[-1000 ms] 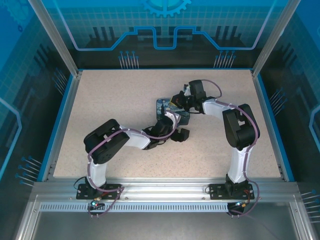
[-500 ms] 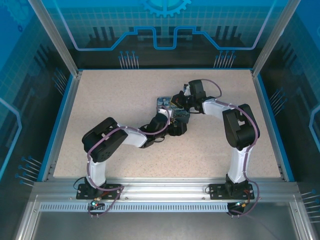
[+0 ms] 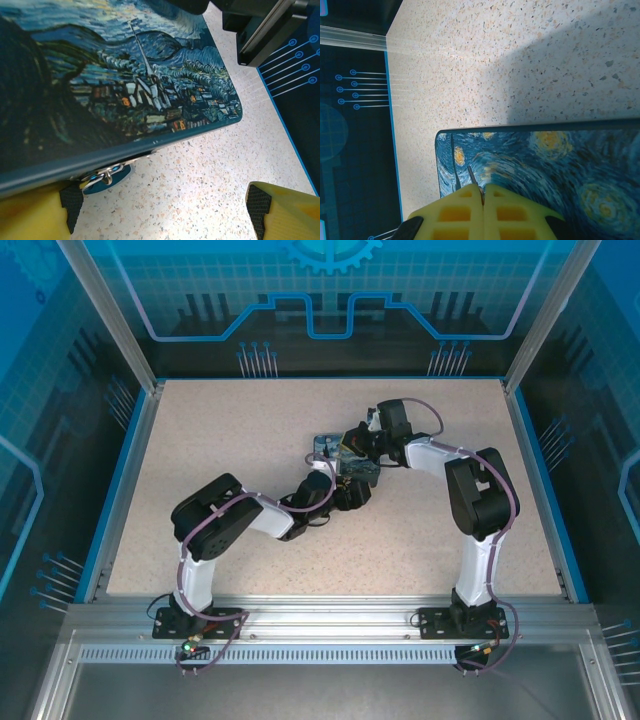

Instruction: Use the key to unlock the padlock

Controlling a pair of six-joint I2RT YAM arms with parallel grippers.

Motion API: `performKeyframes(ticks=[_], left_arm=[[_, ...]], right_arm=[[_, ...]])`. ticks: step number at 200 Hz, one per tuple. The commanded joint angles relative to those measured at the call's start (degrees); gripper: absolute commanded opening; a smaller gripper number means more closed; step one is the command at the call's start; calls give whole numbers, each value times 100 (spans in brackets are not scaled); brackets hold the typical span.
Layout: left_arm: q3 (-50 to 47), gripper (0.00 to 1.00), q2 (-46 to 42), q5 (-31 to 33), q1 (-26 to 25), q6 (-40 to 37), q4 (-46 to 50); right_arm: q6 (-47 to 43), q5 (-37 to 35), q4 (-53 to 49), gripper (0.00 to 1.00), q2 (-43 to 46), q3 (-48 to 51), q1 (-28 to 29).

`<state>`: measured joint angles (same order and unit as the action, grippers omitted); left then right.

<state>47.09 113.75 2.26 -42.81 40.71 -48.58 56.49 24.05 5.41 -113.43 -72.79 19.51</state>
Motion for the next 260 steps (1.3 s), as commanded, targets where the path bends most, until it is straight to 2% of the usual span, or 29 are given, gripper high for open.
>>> performKeyframes(ticks=[1,39,80,116,158,192,213,260], left_arm=[[154,87,85,338,-5,-318,89],[301,87,224,380,-51,-436,191],[128,82,26,24,-101,41,-415],[-71,76,-204,33,-96,316,-757],[-94,74,100,281,-121,550,-835],[20,72,301,584,-227,439,-583],[85,69,422,600,-280,470,-611],[67,68,468,750,-382,592,-863]], right_arm=[[-51,-27,-207,0,-118,-24,93],[-22,-41,-181,0,-147,-33,149],[-16,-46,-194,0,-171,-33,157],[-29,-57,-216,0,-188,-59,168],[-15,-61,-198,0,-189,-24,168],[4,-51,-178,0,-204,-24,176],[18,-42,-163,0,-226,-33,180],[21,-32,-172,0,-259,-59,186]])
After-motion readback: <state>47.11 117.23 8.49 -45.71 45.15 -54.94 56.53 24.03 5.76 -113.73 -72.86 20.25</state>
